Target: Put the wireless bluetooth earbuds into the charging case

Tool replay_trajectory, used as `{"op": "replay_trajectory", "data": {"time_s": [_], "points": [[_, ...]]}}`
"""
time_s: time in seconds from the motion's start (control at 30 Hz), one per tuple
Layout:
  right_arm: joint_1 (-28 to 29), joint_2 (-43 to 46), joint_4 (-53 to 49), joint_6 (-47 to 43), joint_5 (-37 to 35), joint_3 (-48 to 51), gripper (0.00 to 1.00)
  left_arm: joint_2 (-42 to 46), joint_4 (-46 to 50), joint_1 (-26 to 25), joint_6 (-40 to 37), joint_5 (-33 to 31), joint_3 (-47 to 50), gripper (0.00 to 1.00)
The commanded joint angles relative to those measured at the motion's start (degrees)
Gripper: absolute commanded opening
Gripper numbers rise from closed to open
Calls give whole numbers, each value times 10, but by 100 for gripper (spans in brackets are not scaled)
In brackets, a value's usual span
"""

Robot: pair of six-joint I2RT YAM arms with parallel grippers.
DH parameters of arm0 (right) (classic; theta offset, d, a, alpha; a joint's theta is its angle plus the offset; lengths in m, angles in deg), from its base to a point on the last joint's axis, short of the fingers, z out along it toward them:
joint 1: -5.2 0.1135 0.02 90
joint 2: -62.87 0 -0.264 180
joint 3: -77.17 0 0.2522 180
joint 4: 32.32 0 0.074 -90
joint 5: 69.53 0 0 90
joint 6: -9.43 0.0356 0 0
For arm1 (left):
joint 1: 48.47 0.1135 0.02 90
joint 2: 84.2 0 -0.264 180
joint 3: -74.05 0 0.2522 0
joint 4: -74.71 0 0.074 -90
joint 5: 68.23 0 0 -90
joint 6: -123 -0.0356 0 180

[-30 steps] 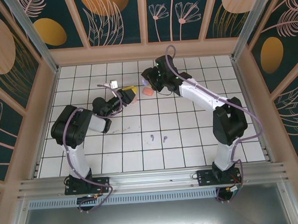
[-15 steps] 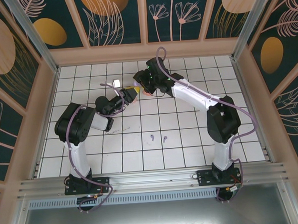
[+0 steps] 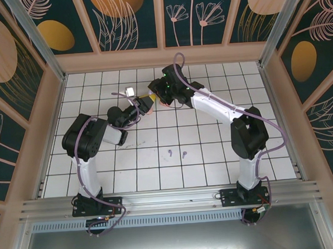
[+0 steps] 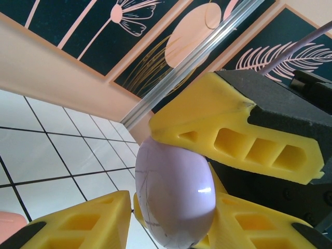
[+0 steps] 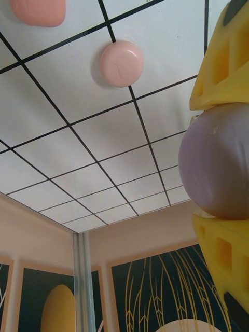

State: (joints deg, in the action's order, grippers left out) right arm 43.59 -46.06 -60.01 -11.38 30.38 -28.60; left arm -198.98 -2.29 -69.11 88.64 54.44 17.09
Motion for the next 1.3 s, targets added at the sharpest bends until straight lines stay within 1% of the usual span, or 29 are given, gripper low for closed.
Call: {"op": "replay_trajectory", "data": {"time_s": [0.0,0.07,0.27,0.37,0.43,0.47,0.5,0.57,0.6,0.67,0.7,0.73,0.87,1.03,1.1,1.17,1.2,1.27], "points": [[10,-9,-8,-3,-3,-19,32,-9,-79,1,4,-20,-12,41],[10,-9,-9,-4,-3,-19,32,-10,-79,0,3,-27,-13,39],[13,-7,-11,-5,-6,-17,32,-13,-79,0,5,-31,-19,27],[14,-5,-12,-5,-7,-16,32,-15,-82,0,6,-35,-18,23],[15,-3,-13,-5,-8,-15,32,-15,-82,0,6,-36,-18,18],[16,-2,-13,-5,-9,-13,32,-15,-83,1,7,-37,-18,18],[17,-1,-13,-5,-12,-13,32,-14,-84,0,7,-40,-17,20],[19,1,-14,-4,-17,-12,32,-14,-85,1,8,-45,-16,32],[19,2,-15,-4,-19,-12,32,-14,-86,1,8,-47,-16,36],[22,1,-19,-3,-26,-13,32,-12,-88,1,9,-54,-17,47],[23,2,-19,-3,-28,-13,32,-12,-88,0,10,-56,-17,49],[24,2,-20,-2,-28,-14,32,-11,-87,1,9,-59,-18,49],[25,2,-20,-1,-30,-13,32,-13,-86,1,8,-58,-22,39],[26,3,-20,-1,-35,-13,32,-14,-91,1,10,-57,-16,31],[23,3,-20,0,-39,-12,32,-14,-97,0,14,-57,-12,32],[20,4,-21,0,-44,-14,32,-14,-101,1,17,-57,-7,39],[18,4,-21,1,-46,-15,32,-13,-103,1,18,-58,-5,41],[14,5,-22,0,-48,-15,32,-10,-104,0,17,-59,1,41]]}}
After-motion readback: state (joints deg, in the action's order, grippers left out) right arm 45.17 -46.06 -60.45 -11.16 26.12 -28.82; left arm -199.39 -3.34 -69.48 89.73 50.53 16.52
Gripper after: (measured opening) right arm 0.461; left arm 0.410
